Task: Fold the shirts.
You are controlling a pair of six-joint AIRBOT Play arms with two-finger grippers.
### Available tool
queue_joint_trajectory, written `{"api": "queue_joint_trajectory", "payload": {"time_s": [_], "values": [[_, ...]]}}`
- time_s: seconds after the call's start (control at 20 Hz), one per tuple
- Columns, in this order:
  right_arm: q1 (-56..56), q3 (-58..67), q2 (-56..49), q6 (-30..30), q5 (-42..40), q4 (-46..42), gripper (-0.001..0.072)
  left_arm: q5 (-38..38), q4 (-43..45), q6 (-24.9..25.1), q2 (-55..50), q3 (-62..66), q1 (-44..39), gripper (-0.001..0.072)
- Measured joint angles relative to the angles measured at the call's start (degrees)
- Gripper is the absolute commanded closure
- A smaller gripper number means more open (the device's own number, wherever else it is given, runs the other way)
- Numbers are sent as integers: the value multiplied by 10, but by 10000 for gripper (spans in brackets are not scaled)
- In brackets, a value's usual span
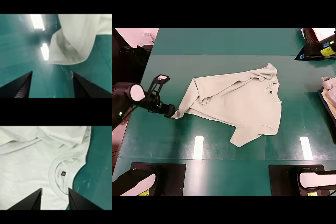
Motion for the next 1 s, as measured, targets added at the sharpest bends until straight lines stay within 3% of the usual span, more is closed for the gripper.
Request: {"api": "queue_joint_trajectory", "payload": {"time_s": [0.25, 0.3, 0.35, 0.75, 0.85, 1.0], "values": [[0, -75, 62, -2, 3, -1, 324, 32, -12, 25, 6, -23, 0, 132], [-1, -103, 79, -2, -6, -3, 324, 36, -19, 43, 7, -25, 0, 143], [-3, -136, 98, -2, -18, -2, 324, 39, -25, 67, 7, -26, 0, 219], [-9, -329, 220, 4, -118, -1, 325, 54, -93, 256, 7, -48, 0, 220], [-9, -347, 232, 8, -131, -1, 324, 61, -107, 286, 7, -64, 0, 178], [-9, -359, 241, 14, -139, 0, 325, 93, -110, 308, 7, -86, 0, 181]]}}
